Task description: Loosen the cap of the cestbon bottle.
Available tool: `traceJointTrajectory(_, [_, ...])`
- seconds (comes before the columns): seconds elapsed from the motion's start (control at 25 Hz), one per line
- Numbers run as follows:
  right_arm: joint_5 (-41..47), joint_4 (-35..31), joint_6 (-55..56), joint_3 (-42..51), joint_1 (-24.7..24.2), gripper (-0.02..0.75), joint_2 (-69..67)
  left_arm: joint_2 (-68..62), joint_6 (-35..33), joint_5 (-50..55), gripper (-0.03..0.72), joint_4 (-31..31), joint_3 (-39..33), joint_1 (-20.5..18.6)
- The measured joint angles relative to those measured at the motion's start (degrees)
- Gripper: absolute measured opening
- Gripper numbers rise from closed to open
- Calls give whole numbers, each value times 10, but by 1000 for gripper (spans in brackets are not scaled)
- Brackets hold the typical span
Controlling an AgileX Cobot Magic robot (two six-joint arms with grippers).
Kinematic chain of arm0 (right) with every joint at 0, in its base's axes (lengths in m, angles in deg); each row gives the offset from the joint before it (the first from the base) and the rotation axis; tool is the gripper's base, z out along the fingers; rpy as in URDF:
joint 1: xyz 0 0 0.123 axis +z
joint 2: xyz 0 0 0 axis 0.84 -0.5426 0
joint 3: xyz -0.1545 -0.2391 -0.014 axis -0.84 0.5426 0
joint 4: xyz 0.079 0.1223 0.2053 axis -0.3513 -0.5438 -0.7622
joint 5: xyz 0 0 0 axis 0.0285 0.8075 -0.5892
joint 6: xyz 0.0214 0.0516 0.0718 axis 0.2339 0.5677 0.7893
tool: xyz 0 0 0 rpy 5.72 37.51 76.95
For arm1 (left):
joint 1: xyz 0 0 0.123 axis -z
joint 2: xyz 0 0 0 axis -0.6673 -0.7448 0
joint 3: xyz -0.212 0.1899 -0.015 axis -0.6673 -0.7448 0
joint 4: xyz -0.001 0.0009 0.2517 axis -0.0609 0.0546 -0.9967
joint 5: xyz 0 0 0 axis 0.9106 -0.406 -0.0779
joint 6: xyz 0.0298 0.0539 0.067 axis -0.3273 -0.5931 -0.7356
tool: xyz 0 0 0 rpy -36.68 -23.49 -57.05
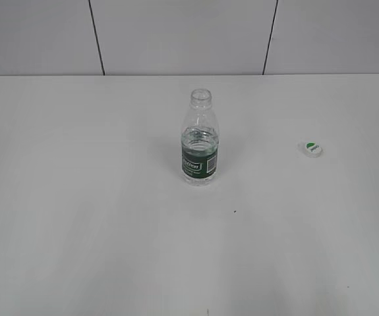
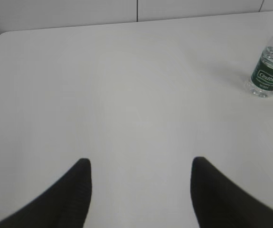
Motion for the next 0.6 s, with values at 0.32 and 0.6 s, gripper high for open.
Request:
traceJointTrajectory(0.32, [0,0,0,0,0,501,0,0,1,0,409,0,0,0])
traceJointTrajectory(0.6, [0,0,0,0,0,500,0,0,1,0,407,0,0,0])
